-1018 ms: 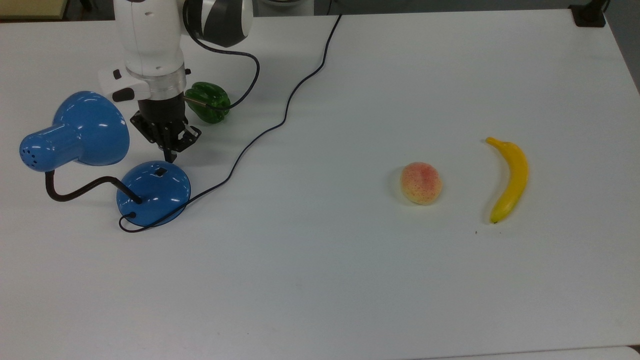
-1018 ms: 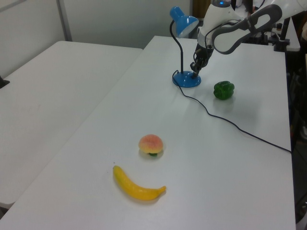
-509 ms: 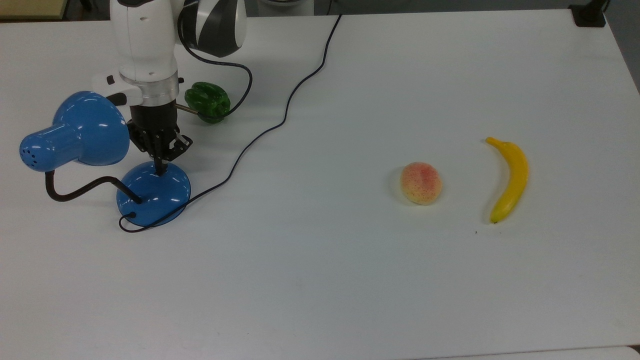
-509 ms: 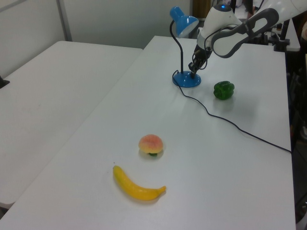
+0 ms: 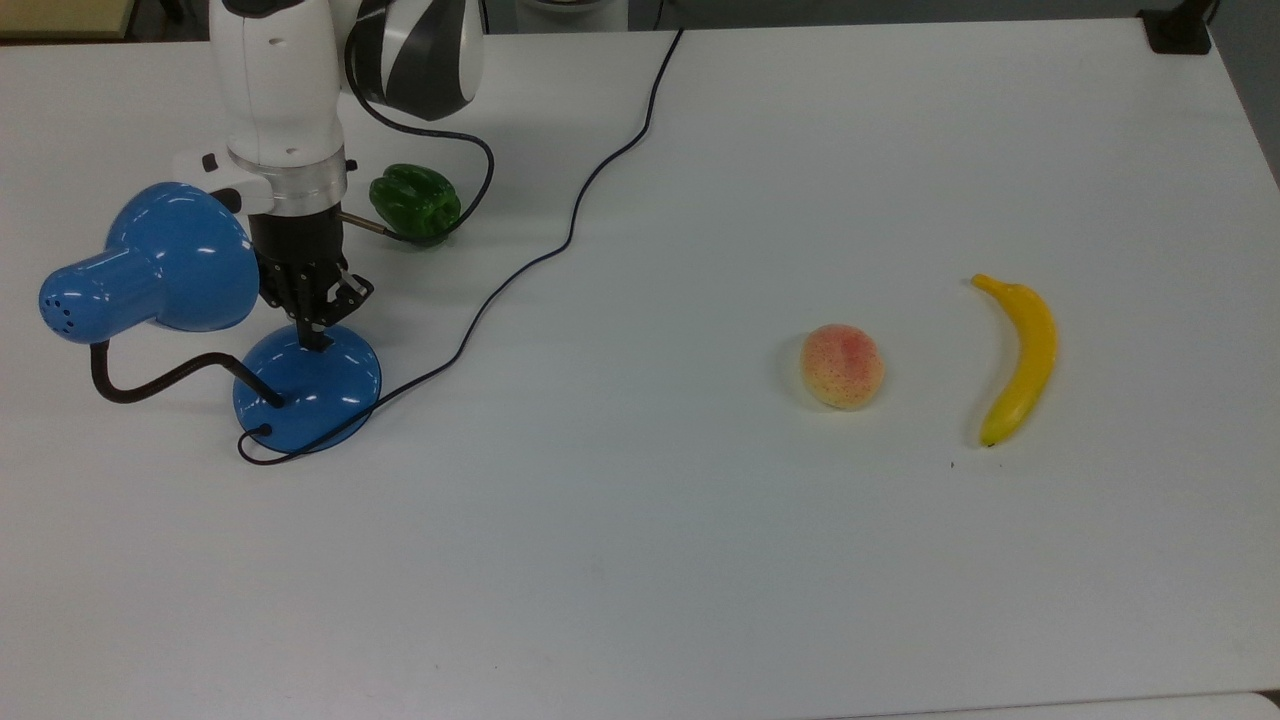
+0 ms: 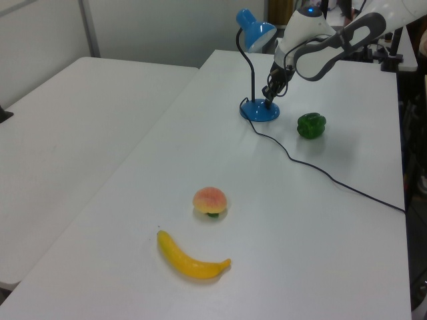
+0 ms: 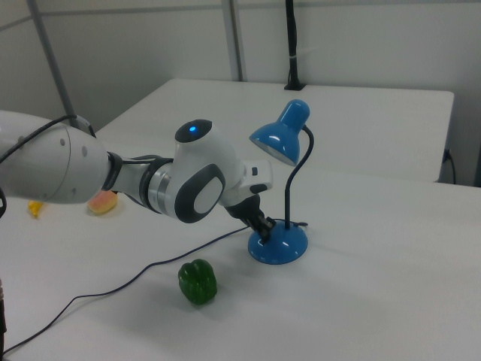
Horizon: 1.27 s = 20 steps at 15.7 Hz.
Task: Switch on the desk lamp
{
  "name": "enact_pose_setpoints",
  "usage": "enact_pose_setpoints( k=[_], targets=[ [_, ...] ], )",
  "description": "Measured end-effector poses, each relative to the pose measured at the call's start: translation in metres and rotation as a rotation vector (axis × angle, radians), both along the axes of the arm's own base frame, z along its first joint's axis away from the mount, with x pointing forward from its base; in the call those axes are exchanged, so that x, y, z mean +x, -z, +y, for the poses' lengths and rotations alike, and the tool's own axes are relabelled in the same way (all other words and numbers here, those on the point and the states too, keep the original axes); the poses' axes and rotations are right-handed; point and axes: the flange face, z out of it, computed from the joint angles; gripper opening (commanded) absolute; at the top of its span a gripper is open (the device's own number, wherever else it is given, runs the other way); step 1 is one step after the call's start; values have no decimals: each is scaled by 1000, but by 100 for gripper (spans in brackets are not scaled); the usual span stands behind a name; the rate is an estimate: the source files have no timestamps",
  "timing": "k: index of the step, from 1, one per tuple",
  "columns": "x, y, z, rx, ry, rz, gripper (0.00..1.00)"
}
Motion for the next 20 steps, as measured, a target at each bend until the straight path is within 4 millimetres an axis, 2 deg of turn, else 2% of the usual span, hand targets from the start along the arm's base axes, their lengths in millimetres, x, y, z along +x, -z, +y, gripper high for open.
enact_pose_setpoints(
  k=[20],
  targets=[
    [4, 5, 1, -23, -22, -22, 0]
  ],
)
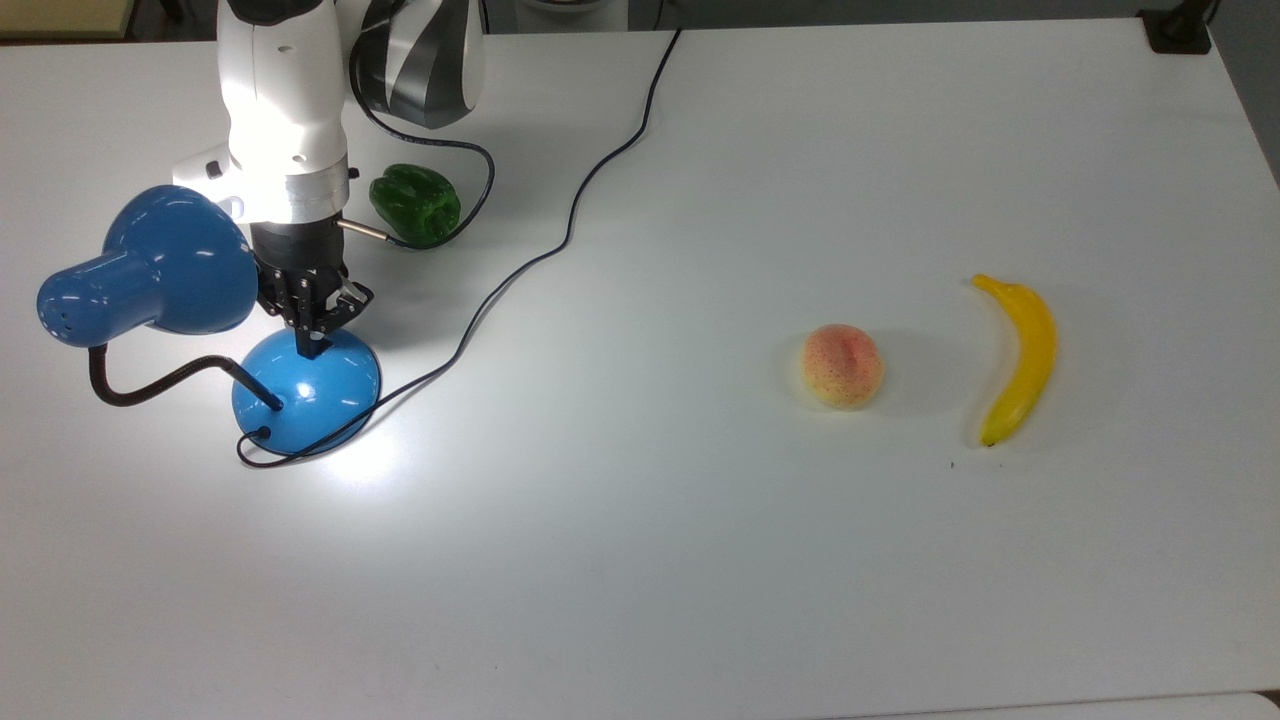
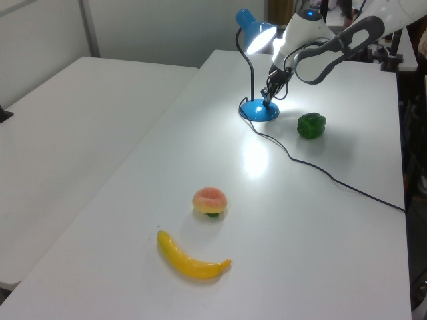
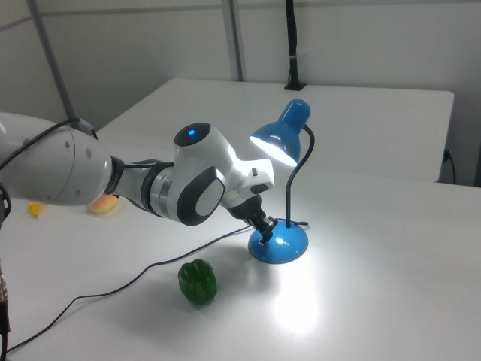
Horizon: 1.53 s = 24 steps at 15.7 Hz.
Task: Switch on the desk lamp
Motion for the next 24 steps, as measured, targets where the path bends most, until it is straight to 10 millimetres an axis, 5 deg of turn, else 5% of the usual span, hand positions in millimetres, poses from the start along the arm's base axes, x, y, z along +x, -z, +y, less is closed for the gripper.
enact_pose_setpoints(
  k=[16, 20, 24],
  targets=[
    [-2, -18, 3, 0, 2, 76, 0],
    [-11, -37, 26, 12, -18, 176, 0],
    [-21, -68, 74, 14, -80, 260, 0]
  ],
)
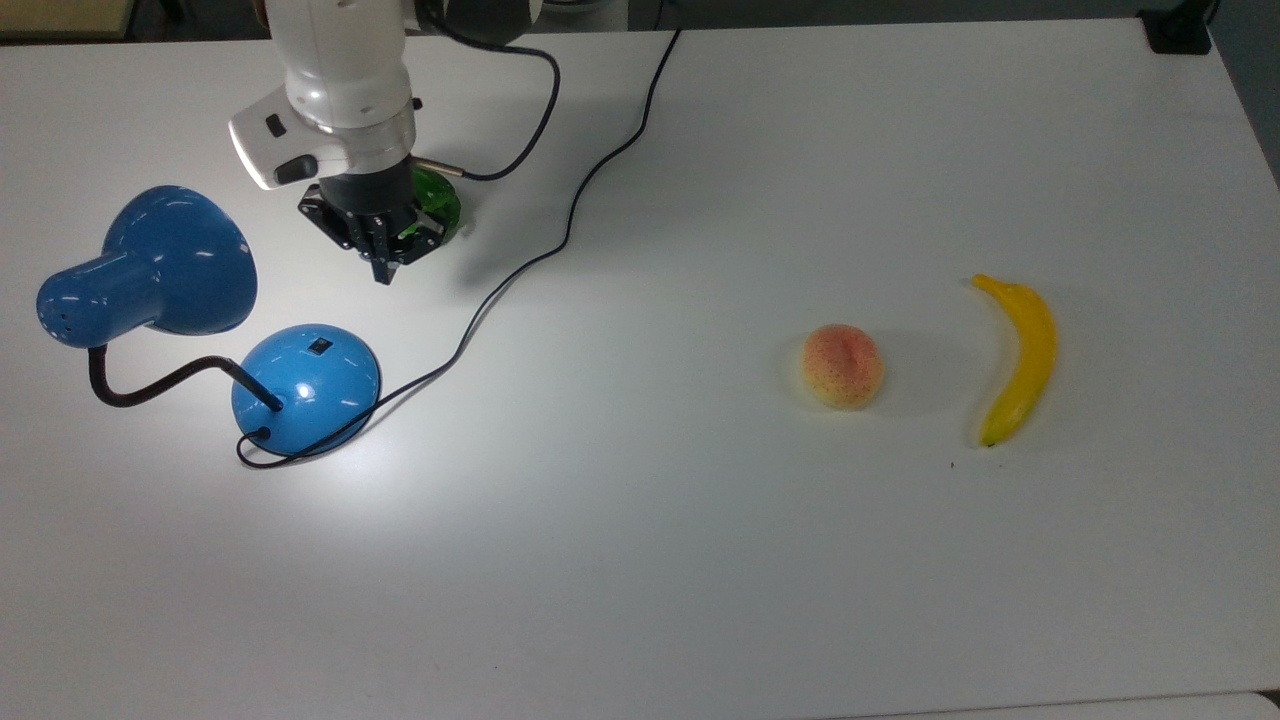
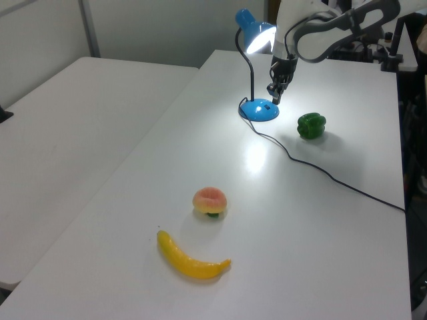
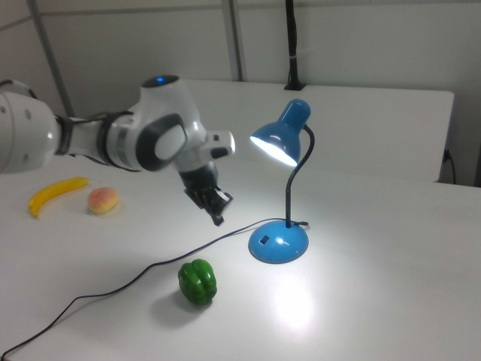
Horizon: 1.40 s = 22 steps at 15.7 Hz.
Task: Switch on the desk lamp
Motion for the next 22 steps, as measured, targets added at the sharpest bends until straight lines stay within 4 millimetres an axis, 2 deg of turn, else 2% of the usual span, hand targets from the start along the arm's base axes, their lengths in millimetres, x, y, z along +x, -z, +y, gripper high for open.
enact_pose_setpoints(
  k=[6, 10, 12, 13, 14, 15, 16, 17, 18, 22],
  targets=[
    [-24, -87, 81, -27, -169, 140, 0],
    [-53, -147, 111, -42, -282, 189, 0],
    [-71, -170, 118, -28, -297, 195, 0],
    [-78, -181, 117, -13, -296, 191, 7],
    [-84, -190, 114, 1, -293, 187, 26],
    [-89, -196, 110, 11, -293, 187, 56],
    [-92, -201, 106, 16, -291, 186, 79],
    [-94, -203, 104, 18, -289, 186, 95],
    [-94, -204, 104, 18, -289, 186, 100],
    [-94, -203, 105, 18, -291, 187, 100]
  ],
)
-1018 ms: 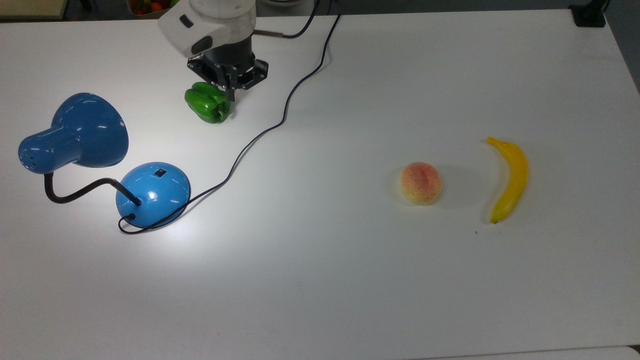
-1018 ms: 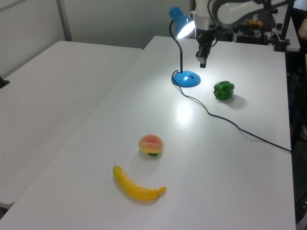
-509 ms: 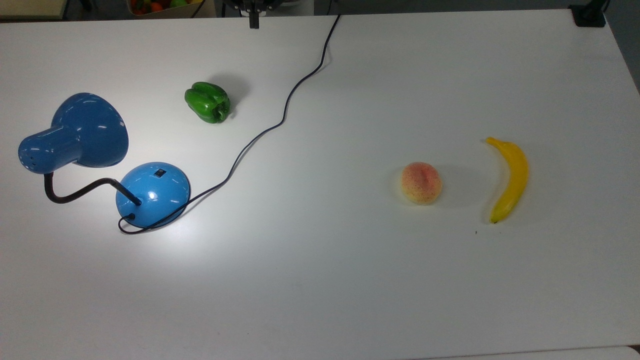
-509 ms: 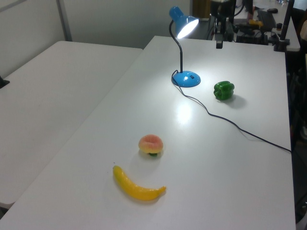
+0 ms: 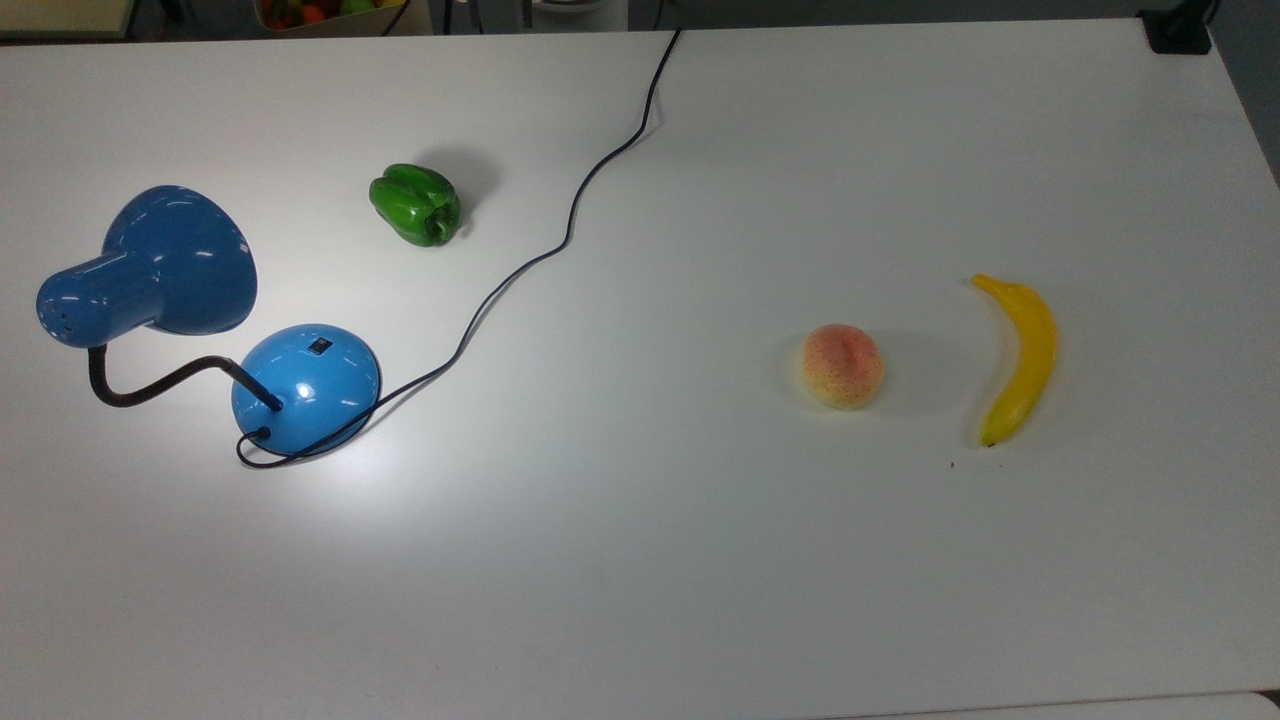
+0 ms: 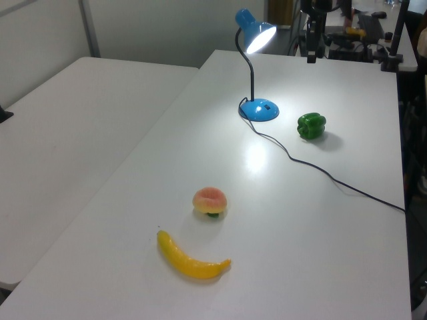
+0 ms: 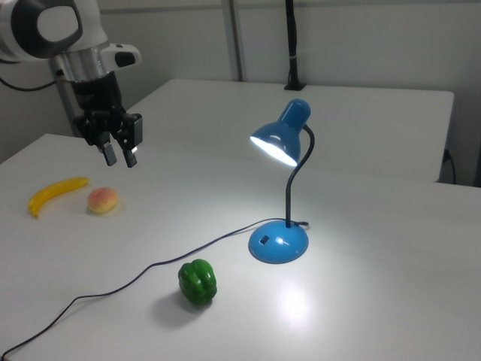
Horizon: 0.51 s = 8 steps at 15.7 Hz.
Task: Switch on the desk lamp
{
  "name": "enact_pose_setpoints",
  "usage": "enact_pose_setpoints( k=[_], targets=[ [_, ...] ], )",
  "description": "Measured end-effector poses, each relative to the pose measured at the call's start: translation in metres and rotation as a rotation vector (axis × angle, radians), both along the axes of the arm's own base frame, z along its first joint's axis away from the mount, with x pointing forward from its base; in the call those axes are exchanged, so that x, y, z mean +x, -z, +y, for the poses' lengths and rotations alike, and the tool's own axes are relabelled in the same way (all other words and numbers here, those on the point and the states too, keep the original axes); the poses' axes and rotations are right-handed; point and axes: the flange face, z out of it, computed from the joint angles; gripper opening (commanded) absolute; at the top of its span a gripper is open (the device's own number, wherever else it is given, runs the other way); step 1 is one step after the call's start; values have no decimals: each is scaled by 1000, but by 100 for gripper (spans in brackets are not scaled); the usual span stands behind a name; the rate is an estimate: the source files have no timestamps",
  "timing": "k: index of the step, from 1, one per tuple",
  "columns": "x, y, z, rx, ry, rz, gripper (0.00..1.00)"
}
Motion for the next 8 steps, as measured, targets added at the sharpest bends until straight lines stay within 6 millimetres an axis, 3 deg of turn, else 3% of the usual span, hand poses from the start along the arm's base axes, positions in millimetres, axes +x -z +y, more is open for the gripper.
enact_pose_setpoints(
  k=[8],
  targets=[
    [-1, -27, -19, 6, 34, -55, 100]
  ],
)
